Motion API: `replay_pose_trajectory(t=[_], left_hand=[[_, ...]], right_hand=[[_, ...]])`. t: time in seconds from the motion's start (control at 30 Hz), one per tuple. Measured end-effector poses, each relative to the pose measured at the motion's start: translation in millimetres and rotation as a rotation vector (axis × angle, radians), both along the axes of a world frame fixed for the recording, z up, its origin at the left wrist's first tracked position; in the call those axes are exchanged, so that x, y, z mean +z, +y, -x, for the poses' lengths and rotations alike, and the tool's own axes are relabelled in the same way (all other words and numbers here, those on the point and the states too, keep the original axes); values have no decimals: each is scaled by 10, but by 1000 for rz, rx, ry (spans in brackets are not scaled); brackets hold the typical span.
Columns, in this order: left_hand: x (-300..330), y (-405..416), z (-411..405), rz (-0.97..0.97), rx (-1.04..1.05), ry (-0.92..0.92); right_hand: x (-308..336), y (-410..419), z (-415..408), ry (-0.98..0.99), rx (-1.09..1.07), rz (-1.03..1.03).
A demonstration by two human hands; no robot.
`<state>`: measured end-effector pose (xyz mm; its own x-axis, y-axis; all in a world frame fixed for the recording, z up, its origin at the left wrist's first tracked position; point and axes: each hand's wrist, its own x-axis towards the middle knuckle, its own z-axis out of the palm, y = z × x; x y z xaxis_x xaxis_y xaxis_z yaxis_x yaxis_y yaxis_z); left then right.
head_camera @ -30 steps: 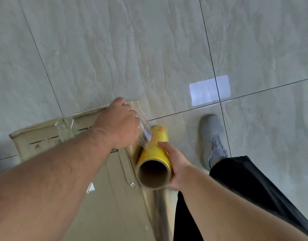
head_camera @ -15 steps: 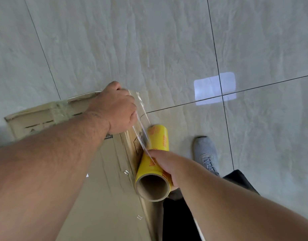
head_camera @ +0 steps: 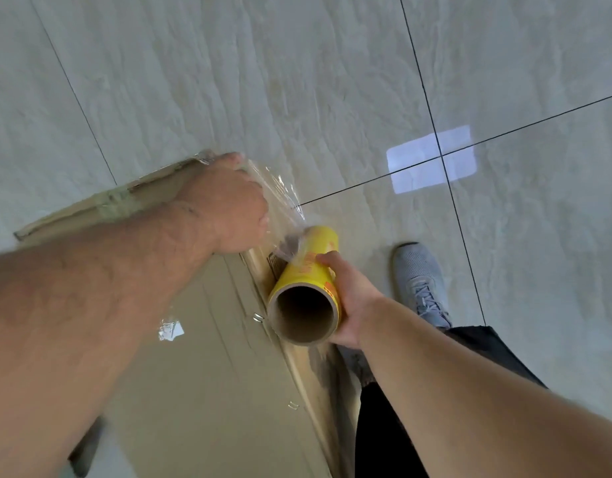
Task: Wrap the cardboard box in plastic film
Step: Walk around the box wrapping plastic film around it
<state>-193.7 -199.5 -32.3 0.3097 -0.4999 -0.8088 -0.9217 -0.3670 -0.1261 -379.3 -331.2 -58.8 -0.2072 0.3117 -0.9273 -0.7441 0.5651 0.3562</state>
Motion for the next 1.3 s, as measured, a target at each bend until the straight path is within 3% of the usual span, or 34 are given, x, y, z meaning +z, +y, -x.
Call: replay_pose_trajectory(t=[0.2, 0.43, 0.53, 0.67, 0.8, 0.93, 1.07, 1.2, 1.3], left_hand=[[58, 37, 288, 90, 11, 42], [66, -40, 434, -9, -12, 23], [-2, 17, 631, 10, -52, 72], [35, -4, 730, -13, -92, 77], [61, -51, 726, -49, -152, 76], [76, -45, 755, -73, -162, 73], [113, -91, 820, -78, -39, 99], [61, -44, 936, -69, -85, 85], [45, 46, 1061, -20, -95, 94]], right_hand=[[107, -25, 156, -66, 519, 30], [75, -37, 119, -34, 681, 3], [4, -48, 270, -34, 524, 46], [-18, 42, 579, 26, 57, 12], [-45, 84, 615, 31, -50, -5], [-19, 82, 613, -24, 208, 36], [76, 116, 742, -30, 490, 80], [62, 97, 578, -93, 752, 50], [23, 43, 534, -111, 806, 41]])
